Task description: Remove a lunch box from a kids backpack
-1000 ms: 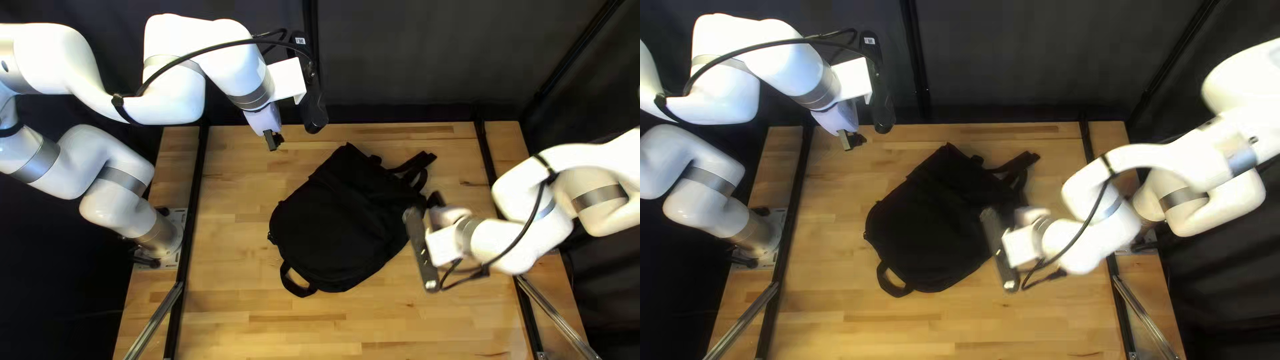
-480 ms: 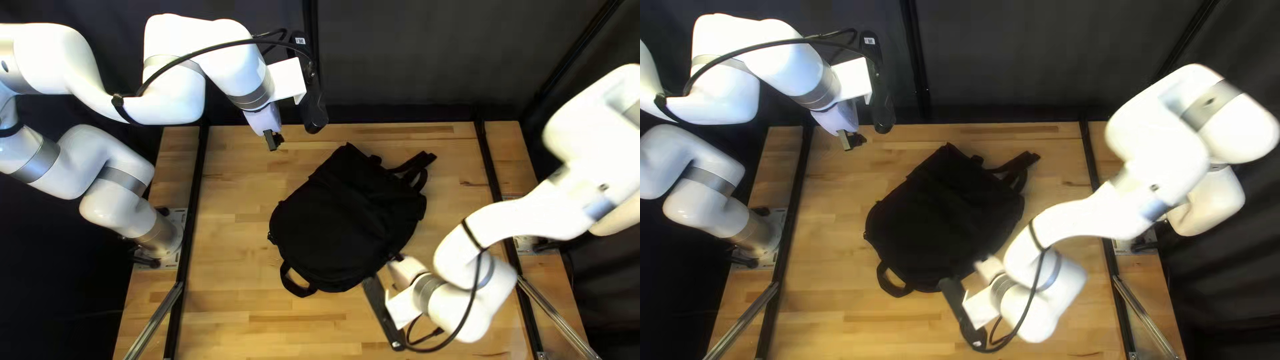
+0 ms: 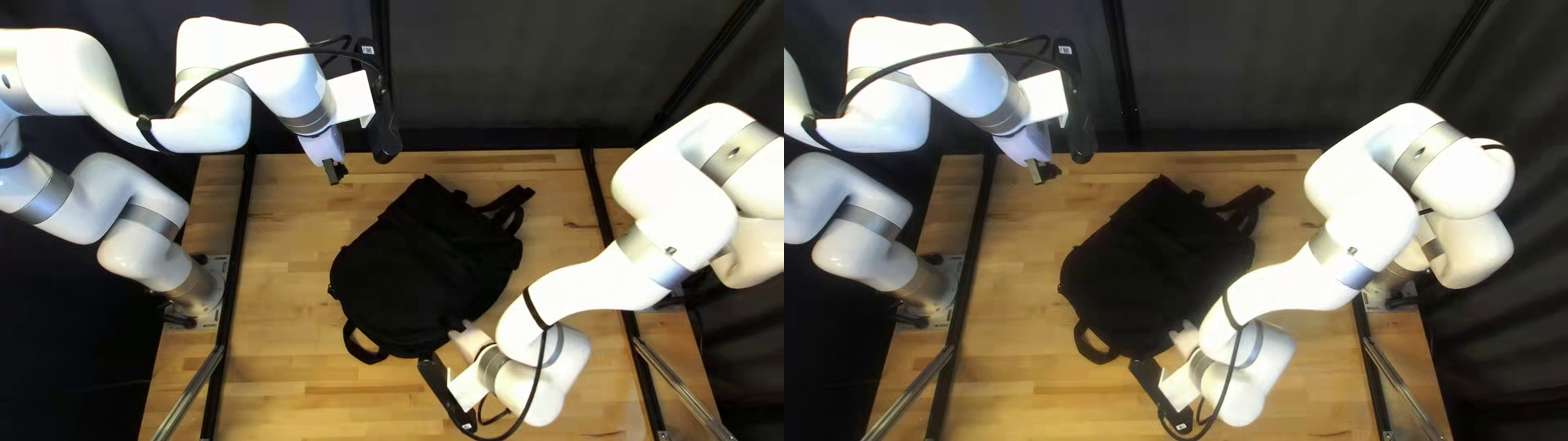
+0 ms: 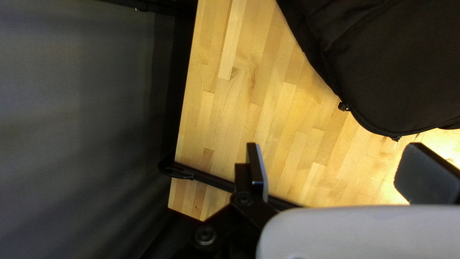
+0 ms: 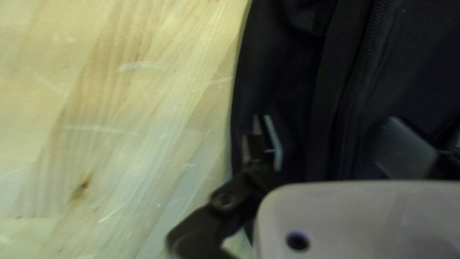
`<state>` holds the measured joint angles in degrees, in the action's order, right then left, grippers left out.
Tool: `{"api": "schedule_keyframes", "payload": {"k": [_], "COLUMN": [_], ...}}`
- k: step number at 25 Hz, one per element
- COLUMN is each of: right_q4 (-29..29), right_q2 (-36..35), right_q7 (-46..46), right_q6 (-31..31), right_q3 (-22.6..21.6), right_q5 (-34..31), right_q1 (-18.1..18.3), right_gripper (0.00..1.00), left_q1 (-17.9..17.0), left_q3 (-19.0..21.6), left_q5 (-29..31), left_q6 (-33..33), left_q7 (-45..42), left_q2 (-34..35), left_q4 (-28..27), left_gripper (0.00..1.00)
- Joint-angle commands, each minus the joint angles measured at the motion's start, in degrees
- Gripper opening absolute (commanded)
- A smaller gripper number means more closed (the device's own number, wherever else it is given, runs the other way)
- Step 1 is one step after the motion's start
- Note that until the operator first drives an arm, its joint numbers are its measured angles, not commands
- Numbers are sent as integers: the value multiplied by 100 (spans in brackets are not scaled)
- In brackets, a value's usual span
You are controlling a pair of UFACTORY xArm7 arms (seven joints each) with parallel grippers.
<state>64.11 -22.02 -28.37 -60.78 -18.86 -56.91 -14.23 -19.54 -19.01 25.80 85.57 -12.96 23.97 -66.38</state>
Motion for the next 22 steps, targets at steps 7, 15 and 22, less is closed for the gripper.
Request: {"api": "schedule_keyframes", "payload": {"k": [7,15,22], "right_q4": [-917,-1657,-1332], "right_q2": [835,1553,1377], "right_q7": [-140,-375,-283], "right_q6": [-288,-388,-691], "right_q3": [109,95,-82], "right_q5": [19,235,573], "right_q1": [120,130,-53], "right_gripper": [1,0,100], "left_q1": [0,0,0], "left_q3": [0,0,0], "left_q5": [0,0,0], "left_q6": [0,0,0], "left_q7": [0,0,0], "left_q2": [0,0,0], "left_q4": [0,0,0], "left_gripper": [100,100,100]}}
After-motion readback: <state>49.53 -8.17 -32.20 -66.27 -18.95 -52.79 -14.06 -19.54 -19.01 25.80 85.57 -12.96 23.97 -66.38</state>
